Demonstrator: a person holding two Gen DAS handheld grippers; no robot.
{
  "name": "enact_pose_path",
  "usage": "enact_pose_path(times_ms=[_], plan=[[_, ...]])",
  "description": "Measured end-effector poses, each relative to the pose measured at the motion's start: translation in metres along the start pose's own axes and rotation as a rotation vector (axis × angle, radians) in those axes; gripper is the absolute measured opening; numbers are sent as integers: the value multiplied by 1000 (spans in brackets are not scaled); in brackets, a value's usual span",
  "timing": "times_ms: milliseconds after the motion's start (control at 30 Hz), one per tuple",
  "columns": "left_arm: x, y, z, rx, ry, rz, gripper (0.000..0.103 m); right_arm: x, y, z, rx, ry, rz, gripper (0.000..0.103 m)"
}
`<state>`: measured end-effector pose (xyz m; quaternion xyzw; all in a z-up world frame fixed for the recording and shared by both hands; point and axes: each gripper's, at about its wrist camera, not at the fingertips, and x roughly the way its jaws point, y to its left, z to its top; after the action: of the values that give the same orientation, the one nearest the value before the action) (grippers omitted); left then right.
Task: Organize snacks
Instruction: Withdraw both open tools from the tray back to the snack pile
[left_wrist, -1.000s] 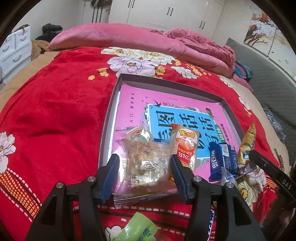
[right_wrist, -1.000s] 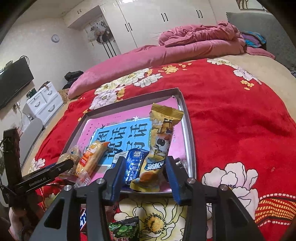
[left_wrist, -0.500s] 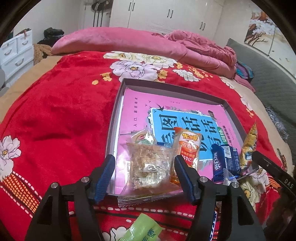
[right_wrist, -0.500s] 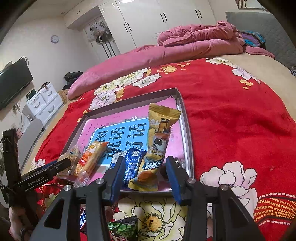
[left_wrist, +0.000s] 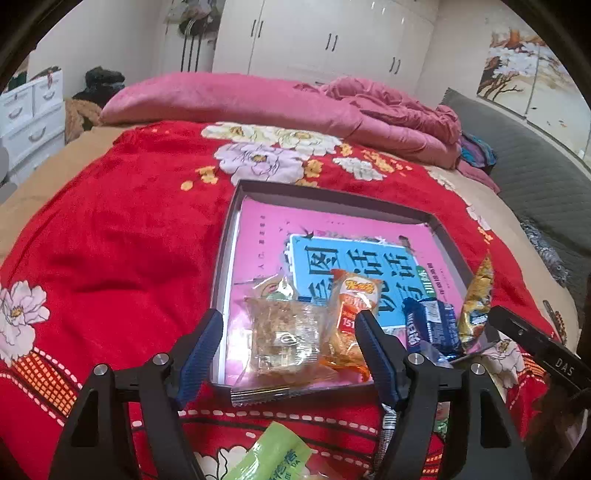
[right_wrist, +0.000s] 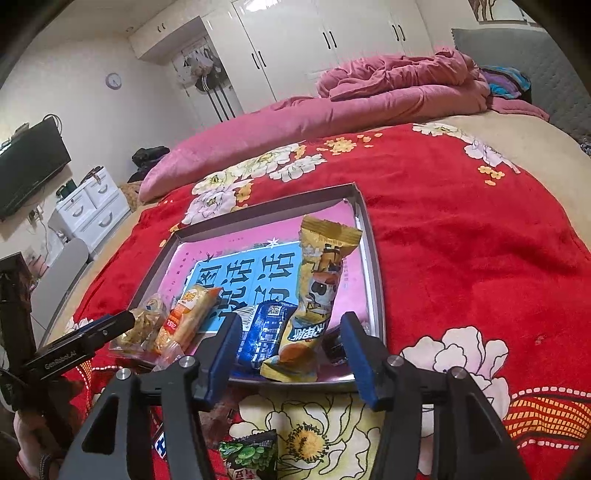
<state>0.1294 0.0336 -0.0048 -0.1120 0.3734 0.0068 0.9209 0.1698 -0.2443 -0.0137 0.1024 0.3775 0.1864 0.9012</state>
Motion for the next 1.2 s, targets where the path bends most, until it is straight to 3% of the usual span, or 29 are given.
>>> enact_pose_path(times_ms=[400,1200], plan=[[-23,5,-3,-13,-37,17,77,-12,5,-1,-31,-34,22,65],[-28,9,-17,-13,21,5,79,-27,26,-12,-139,-35,25,71]])
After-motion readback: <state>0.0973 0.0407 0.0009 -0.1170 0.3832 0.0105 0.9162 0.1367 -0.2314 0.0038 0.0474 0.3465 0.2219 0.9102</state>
